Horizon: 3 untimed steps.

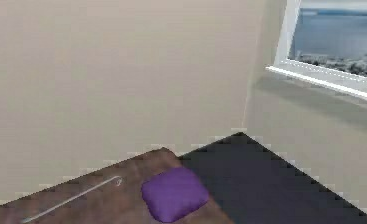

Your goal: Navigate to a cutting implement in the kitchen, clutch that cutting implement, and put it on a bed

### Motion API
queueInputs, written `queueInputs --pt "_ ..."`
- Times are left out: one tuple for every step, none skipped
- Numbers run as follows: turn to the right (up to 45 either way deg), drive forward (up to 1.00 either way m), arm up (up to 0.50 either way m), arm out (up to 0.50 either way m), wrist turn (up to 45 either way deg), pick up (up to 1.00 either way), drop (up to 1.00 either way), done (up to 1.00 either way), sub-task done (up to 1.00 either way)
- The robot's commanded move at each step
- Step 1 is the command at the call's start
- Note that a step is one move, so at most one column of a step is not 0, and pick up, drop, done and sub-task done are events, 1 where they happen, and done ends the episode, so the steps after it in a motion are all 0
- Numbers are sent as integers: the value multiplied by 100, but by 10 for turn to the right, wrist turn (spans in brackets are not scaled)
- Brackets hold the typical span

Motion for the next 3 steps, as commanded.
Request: queueInputs --pt "-450 0 0 0 0 0 0 0 0" --pt "-450 0 0 0 0 0 0 0 0" --pt "-180 0 0 0 0 0 0 0 0"
